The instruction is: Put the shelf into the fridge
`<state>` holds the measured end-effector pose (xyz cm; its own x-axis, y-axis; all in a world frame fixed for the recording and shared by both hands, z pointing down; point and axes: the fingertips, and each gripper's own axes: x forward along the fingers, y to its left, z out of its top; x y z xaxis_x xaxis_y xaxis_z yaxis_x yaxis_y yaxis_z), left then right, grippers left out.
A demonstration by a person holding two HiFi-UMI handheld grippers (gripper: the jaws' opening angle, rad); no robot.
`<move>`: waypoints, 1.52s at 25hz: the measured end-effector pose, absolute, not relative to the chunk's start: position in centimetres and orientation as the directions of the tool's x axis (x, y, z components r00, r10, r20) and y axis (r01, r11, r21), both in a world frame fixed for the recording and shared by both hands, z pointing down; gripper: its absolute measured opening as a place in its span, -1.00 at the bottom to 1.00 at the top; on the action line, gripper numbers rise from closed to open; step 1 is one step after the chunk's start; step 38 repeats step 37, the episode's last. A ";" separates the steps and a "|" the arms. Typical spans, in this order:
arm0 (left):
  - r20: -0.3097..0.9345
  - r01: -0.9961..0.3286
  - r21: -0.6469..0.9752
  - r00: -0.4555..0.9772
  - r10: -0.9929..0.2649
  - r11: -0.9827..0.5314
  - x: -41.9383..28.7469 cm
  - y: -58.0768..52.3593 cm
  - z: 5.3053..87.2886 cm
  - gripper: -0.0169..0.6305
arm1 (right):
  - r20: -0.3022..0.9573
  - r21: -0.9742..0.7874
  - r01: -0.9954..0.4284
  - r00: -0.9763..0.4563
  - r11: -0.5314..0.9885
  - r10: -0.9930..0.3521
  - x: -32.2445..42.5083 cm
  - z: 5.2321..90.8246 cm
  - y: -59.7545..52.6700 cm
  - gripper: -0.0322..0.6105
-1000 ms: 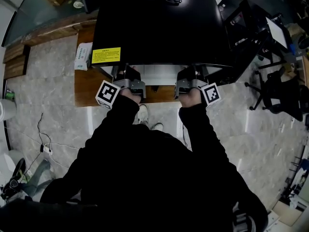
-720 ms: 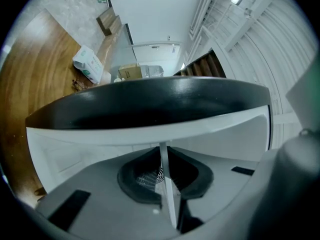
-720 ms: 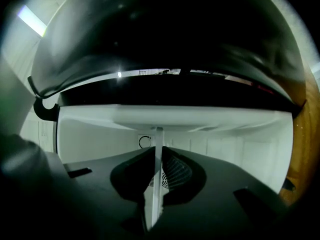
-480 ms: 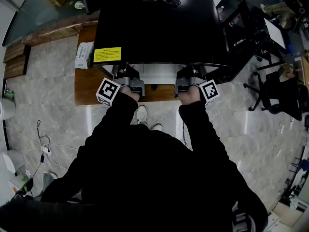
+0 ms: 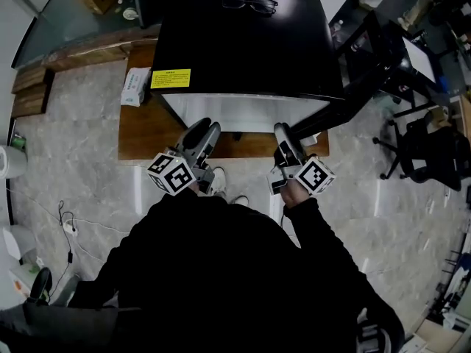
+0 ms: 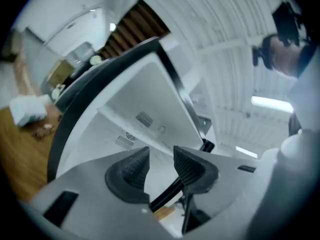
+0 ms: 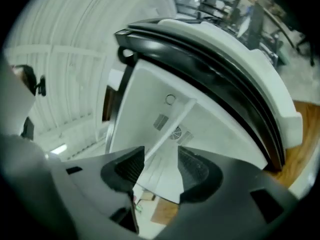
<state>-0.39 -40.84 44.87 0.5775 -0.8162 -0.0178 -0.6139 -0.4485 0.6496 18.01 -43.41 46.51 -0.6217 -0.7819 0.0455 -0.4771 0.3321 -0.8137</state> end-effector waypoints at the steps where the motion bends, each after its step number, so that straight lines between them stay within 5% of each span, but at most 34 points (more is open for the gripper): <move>1: 0.015 -0.659 0.556 0.618 -0.786 -0.507 0.6 -39.6 44.4 -0.51 | 0.048 -0.754 -0.517 -0.659 0.406 -0.750 17.3 45.7 -42.2 -0.27; 3: 0.082 -0.695 0.416 0.671 -0.737 -0.586 2.2 -37.6 43.8 -0.52 | 0.045 -0.601 -0.568 -0.726 0.562 -0.686 15.8 43.8 -39.8 -0.37; 5: 0.112 -0.691 0.349 0.702 -0.703 -0.633 3.2 -36.0 43.2 -0.54 | 0.025 -0.462 -0.569 -0.776 0.680 -0.631 14.6 41.7 -37.6 -0.72; 7: 0.113 -0.689 0.288 0.714 -0.691 -0.666 3.7 -34.7 42.4 -0.72 | 0.002 -0.366 -0.546 -0.810 0.753 -0.586 13.6 39.9 -35.9 -0.86; 9: 0.104 -0.692 0.223 0.718 -0.689 -0.687 4.0 -33.5 41.4 -0.93 | -0.009 -0.285 -0.526 -0.835 0.801 -0.551 12.7 38.6 -34.7 -0.88; 14: 0.076 -0.700 0.151 0.712 -0.698 -0.698 4.7 -32.0 40.1 -0.93 | -0.002 -0.172 -0.501 -0.861 0.848 -0.509 12.1 37.8 -32.8 -0.88; 38: 0.066 -0.702 0.122 0.711 -0.700 -0.701 5.7 -30.4 38.9 -0.93 | 0.001 -0.159 -0.515 -0.853 0.842 -0.522 12.7 37.9 -31.5 -0.88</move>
